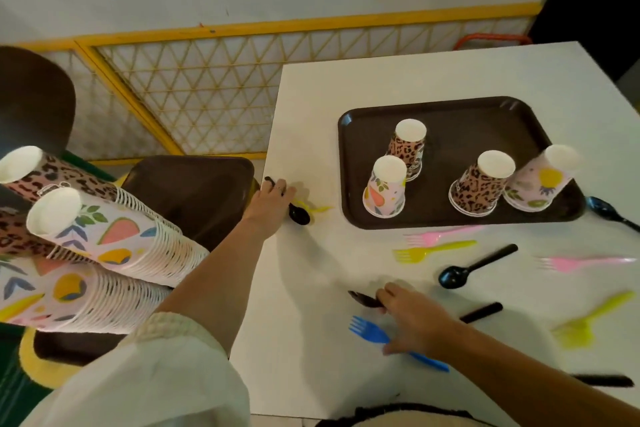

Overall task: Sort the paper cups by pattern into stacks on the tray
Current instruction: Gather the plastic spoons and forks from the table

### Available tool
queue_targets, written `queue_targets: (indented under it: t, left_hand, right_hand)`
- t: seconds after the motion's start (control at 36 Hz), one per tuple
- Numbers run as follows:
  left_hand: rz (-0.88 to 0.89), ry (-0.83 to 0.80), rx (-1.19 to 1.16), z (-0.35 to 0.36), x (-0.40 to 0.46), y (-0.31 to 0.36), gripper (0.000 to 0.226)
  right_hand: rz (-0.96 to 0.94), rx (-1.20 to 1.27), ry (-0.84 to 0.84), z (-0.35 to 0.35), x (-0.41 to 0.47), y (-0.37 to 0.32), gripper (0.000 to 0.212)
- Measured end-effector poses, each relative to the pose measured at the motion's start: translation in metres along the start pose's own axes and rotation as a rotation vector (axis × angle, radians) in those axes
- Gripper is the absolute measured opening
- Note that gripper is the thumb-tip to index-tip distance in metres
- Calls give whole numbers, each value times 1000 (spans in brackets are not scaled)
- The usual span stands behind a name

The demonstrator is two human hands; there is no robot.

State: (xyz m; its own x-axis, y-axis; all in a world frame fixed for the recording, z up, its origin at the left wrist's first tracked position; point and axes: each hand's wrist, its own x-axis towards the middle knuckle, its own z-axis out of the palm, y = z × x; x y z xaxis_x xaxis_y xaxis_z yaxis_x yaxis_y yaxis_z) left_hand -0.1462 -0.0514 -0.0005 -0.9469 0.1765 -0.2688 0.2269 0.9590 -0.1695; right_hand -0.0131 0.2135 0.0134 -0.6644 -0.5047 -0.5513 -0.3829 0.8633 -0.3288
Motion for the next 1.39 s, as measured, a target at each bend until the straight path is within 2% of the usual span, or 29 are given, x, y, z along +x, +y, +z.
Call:
queue_targets:
  t: [0.19,0.31,0.44,0.5,0.58,0.69,0.78,0.83,0.97,1.11,1.22,1.33,1.39]
  left_hand:
    - [51,-34,99,11,-11,13,32]
    - [73,-16,100,14,-26,26,35]
    - [34,105,4,12,-52,43,38]
    - [-3,104,-127,9,-62,54,34]
    - [-100,72,-450,0,-77,78,23]
    - [-140,183,-774,-5,-93,114,18]
    - [-218,196,-1103,-11,-97,142,20]
    - [-242,186,-1228,-13,-98,159,22]
    - [-265,183,-1292,-19,-101,190,28]
    - [-399,271,-1364,-27,-100,209,28]
    - [-515,327,-1488,-33,-98,221,34]
    - [-584,334,-1553,-36,-101,231,35]
    - [-596,343,-1551,-37,-103,236,34]
  right_hand:
    - [61,-63,55,10,-1,-1,31]
    - [75,82,149,9,-2,0,26]
    - [81,199,281,-12,-9,4,20]
    - [69,216,344,-23,-13,11,18]
    - [45,322,408,-36,-16,32,15]
    - [63,186,450,-38,-18,78,35]
    - [109,131,416,-35,-25,110,45]
    - [121,107,409,-32,-28,128,47]
    - [143,27,336,-23,-34,156,48]
    - [61,-17,352,-22,-37,163,34]
    - [-47,-83,433,-24,-31,164,33]
    - [-30,-11,461,-37,-26,151,39]
    - [-101,-98,530,-40,-20,148,33]
